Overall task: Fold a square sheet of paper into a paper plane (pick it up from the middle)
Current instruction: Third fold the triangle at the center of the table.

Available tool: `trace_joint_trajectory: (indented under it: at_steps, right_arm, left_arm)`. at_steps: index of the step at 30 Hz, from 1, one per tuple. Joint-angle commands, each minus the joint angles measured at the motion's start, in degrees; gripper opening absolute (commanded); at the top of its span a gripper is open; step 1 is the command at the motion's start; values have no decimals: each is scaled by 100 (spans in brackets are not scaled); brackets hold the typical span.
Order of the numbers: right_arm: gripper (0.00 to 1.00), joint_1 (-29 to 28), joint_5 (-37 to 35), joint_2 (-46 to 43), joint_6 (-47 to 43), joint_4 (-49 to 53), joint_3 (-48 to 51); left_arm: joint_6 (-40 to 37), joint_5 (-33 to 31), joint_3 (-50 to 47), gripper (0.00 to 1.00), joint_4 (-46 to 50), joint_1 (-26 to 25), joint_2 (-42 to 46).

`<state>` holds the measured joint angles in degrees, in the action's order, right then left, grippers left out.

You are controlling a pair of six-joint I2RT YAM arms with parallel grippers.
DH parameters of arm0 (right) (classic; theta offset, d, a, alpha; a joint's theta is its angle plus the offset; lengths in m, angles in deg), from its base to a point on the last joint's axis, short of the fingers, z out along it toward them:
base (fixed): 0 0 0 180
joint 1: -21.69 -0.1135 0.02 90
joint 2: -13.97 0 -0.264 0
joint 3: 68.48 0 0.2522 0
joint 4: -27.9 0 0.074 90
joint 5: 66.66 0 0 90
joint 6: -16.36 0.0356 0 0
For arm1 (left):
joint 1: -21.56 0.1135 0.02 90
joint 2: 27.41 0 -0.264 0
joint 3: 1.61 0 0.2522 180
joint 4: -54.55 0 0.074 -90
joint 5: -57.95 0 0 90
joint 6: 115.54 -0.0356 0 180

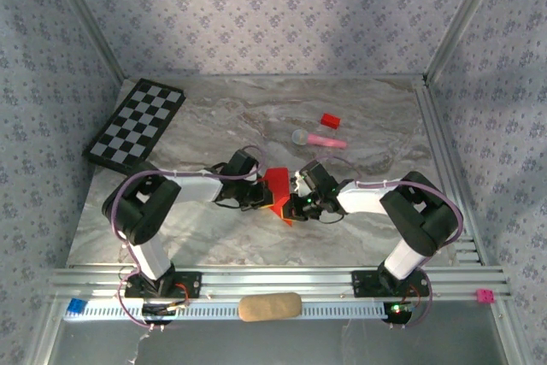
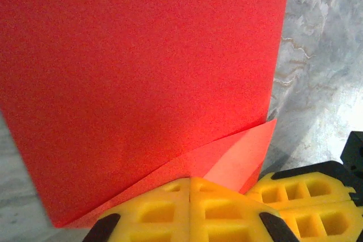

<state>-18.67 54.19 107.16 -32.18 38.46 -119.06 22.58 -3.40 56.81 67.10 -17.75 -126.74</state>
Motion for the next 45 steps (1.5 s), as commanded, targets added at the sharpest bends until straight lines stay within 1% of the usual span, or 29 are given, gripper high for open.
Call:
trace_joint_trajectory:
  at_steps: [1,4,7,13,17,20,25,29,34,38,39,40,45]
  right_arm:
    - [0,46,-254,-56,-155,657,7]
    - [0,-9,-25,-175,-212,594,-244]
    - [1,-149,-51,-185,-332,670,-555]
    - [1,-173,-28,472,-357,664,-1005]
    - [1,-231,-47,756,-268,485,-910]
    - [1,-236,-87,766,-261,437,-705]
    - [2,-174,-78,466,-277,439,-375]
    - [3,-63,218,195,-353,320,-81]
    - [4,5,197,-224,-500,562,318]
    - [5,167,264,-547,-498,562,680]
    - [5,191,248,-615,-498,596,714]
    - [5,203,231,-685,-709,652,720]
    - [5,279,321,-1097,-591,642,493]
  left_arm:
    - [36,-324,-264,2,51,152,-41]
    - [-4,-255,-333,1,42,152,-69]
    - [-27,-257,-363,1,33,143,-51]
    - [-75,-230,-275,1,55,137,-87]
    - [-131,-258,-258,0,130,144,-43]
    - [-151,-280,-252,0,142,151,-51]
    - [-170,-314,-242,0,163,164,-69]
    - [-221,-328,-246,0,252,176,-78]
    - [-260,-324,-228,0,332,191,-121]
    - [-251,-316,-227,0,297,192,-146]
    - [-260,-307,-214,0,301,195,-148]
    - [-267,-298,-221,0,285,195,-157]
    - [-300,-281,-214,0,261,192,-129]
